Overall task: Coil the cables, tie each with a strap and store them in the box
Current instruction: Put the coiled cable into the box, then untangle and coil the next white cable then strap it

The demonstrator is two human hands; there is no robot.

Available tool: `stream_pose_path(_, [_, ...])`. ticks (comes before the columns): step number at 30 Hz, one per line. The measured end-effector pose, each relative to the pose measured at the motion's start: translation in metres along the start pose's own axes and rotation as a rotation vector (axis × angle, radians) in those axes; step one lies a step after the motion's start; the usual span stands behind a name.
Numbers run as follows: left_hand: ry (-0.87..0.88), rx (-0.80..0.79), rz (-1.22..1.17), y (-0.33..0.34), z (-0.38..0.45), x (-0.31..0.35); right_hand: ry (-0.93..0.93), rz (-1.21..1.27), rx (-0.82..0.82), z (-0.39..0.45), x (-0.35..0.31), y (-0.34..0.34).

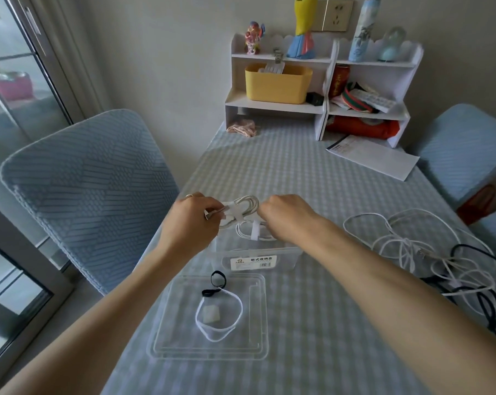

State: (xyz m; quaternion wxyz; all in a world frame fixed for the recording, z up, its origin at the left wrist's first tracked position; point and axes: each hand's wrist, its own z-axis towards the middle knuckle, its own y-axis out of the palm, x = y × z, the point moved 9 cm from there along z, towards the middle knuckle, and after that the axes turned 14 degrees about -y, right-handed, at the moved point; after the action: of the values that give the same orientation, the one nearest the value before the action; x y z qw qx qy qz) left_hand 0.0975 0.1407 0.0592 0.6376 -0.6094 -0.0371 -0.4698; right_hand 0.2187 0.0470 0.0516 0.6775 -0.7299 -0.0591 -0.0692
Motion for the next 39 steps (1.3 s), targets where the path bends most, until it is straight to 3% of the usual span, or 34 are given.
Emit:
stream_pose_path(7, [0.143, -0.147, 0.255, 0.018, -0.003, 0.029, 0.112, 0.311, 0.342, -0.025, 0.035, -0.001])
stream_pose_path(12, [0.169, -0.334, 0.563, 0.052, -0.001, 0.036, 0.153, 0.442, 0.474, -0.043, 0.04, -0.004])
stream_pose_path(14, [0.17, -0.339, 0.587, 0.054, -0.001, 0.037, 0.189, 0.502, 0.544, -0.056, 0.043, -0.004])
stream_pose_path(20, [0.184, -0.203, 0.168, 0.015, -0.024, 0.053, 0.289, 0.692, 0.659, -0.115, 0.048, 0.007])
stream_pose_path(24, [0.211, -0.236, -0.104, -0.004, -0.064, 0.069, 0.35, 0.764, 0.686, -0.166, 0.04, 0.018])
stream_pose_path(29, [0.177, -0.36, -0.182, 0.013, -0.117, 0.084, 0.441, 0.82, 0.734, -0.241, 0.024, 0.035])
stream_pose_path(39, [0.125, -0.653, -0.204, 0.116, -0.205, 0.141, 0.648, 0.657, 0.923, -0.385, 0.01, 0.071])
